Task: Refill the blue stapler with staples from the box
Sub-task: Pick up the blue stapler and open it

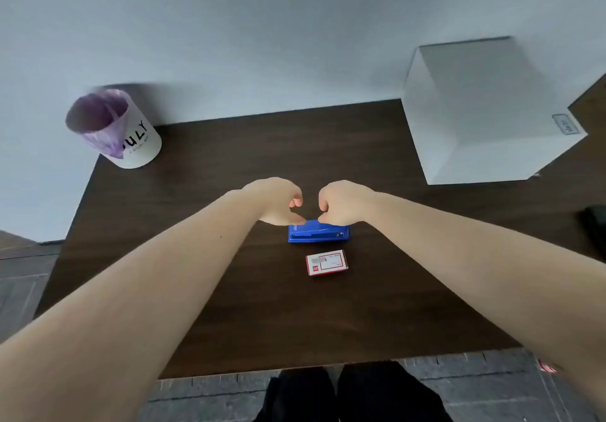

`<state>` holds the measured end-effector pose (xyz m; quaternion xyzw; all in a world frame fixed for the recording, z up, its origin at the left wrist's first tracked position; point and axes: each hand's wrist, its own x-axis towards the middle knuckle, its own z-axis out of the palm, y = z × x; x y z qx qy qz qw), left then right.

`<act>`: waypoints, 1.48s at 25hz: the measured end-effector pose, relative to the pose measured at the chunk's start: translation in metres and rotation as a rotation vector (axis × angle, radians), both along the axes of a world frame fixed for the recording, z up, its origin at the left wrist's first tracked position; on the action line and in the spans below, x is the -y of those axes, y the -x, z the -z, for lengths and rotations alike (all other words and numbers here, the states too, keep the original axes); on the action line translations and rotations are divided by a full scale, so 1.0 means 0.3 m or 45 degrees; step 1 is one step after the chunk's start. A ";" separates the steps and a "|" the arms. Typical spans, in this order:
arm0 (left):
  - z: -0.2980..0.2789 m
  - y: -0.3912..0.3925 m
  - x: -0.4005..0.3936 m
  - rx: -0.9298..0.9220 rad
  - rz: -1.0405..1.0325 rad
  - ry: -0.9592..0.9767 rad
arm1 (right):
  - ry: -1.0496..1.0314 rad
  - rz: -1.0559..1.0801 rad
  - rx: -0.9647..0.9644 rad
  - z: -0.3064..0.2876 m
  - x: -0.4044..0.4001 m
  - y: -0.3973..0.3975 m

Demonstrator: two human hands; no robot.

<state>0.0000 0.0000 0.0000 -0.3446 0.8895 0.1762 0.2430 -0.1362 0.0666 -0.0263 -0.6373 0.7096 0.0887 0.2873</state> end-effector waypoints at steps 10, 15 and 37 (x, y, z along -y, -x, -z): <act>0.258 0.023 0.032 -0.151 0.010 0.104 | 0.185 -0.043 0.113 0.199 0.006 0.052; 0.352 0.034 0.017 -0.313 0.075 0.159 | 0.247 -0.038 0.215 0.263 -0.006 0.044; 0.396 0.010 -0.114 -0.674 0.048 0.451 | 0.695 0.116 0.173 0.371 -0.204 0.103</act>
